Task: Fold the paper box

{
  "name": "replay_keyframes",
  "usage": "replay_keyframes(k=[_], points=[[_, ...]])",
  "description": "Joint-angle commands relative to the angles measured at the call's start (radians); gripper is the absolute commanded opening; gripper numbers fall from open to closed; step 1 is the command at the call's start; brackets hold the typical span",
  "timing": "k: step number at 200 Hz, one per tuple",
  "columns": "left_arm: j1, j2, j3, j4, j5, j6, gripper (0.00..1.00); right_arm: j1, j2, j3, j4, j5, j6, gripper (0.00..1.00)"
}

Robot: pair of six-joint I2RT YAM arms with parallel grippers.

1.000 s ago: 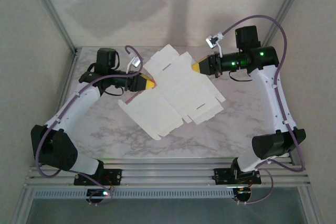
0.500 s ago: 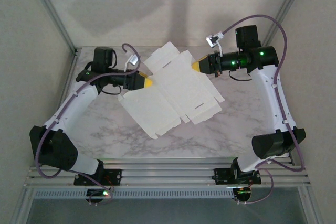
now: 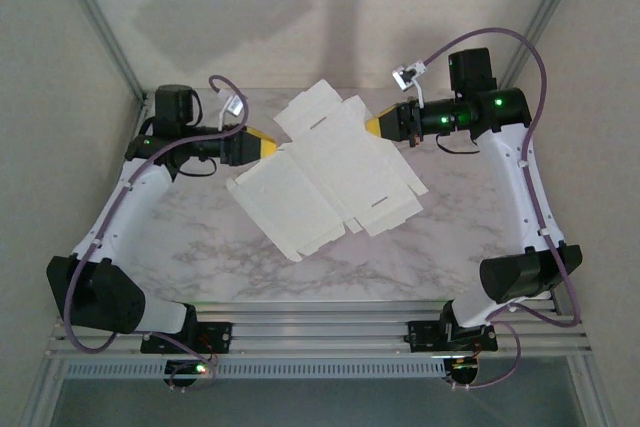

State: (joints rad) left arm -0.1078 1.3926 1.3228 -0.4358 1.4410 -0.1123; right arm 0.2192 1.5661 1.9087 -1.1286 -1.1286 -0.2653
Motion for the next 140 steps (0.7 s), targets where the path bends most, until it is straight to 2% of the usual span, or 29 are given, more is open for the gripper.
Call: replay_keyframes(k=[1, 28, 70, 117, 140], points=[[0.01, -0.012, -0.013, 0.071, -0.032, -0.075, 0.89, -0.007, -0.003, 0.002, 0.015, -0.029, 0.007, 0.0], [0.003, 0.008, -0.032, 0.158, -0.081, -0.171, 0.9, -0.007, -0.009, -0.009, 0.026, -0.03, 0.014, 0.0], [-0.042, 0.007, -0.032, 0.105, -0.107, -0.122, 0.91, -0.006, -0.009, -0.013, 0.033, -0.03, 0.02, 0.0], [-0.053, 0.014, -0.026, 0.061, -0.115, -0.095, 0.82, -0.007, -0.009, -0.012, 0.035, -0.031, 0.023, 0.0], [-0.054, 0.015, -0.018, 0.04, -0.115, -0.08, 0.82, -0.007, -0.012, -0.013, 0.035, -0.029, 0.026, 0.0]])
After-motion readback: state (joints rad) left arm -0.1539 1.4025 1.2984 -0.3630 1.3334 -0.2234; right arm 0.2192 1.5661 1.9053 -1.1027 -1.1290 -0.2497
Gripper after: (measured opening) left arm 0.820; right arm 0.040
